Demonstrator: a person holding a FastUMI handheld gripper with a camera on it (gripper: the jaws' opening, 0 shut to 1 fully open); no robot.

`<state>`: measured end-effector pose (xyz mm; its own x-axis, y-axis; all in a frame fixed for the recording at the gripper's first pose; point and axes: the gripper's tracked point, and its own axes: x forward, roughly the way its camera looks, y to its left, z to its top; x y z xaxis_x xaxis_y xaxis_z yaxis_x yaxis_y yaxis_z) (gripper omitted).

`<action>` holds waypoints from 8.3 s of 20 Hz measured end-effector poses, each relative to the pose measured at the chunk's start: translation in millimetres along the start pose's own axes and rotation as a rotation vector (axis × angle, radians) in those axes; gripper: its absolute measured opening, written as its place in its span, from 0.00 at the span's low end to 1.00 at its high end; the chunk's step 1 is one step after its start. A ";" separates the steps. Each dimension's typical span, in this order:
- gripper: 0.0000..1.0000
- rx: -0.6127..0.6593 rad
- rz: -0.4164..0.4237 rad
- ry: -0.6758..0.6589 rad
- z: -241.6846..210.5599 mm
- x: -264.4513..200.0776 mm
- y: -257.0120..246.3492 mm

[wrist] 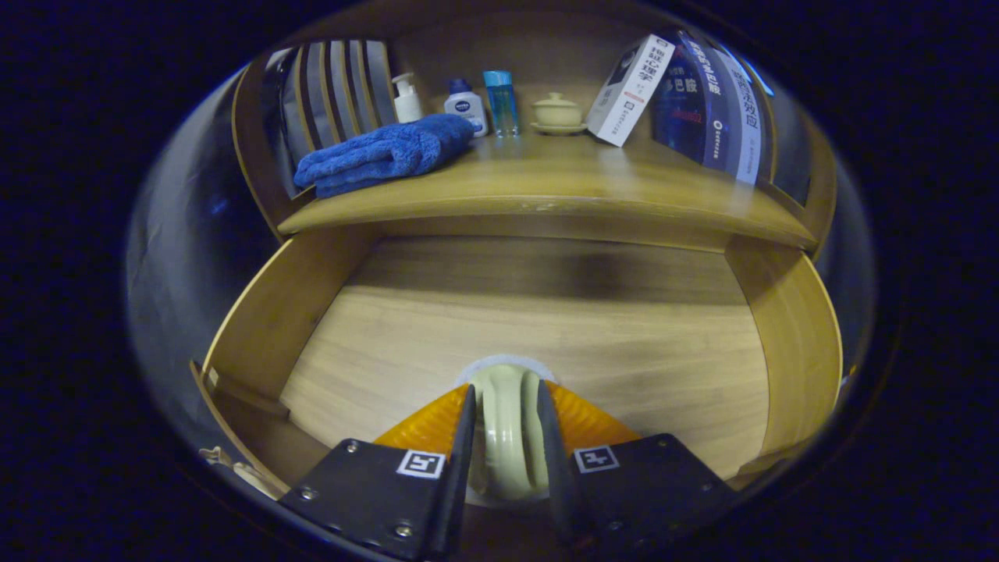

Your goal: Pull open the drawer, take out the items inside it, and place them on the countertop above the cabinet.

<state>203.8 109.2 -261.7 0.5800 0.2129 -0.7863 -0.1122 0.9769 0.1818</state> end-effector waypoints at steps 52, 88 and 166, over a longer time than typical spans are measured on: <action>0.19 0.047 -0.163 -0.546 224.7 -53.1 -40.0; 0.33 -0.049 -0.111 -0.821 135.1 -161.4 7.6; 0.97 0.024 -0.209 -0.633 94.5 5.3 -19.4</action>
<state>285.3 89.8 -213.6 0.9500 -0.0394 -0.3096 0.0680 0.9943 0.0821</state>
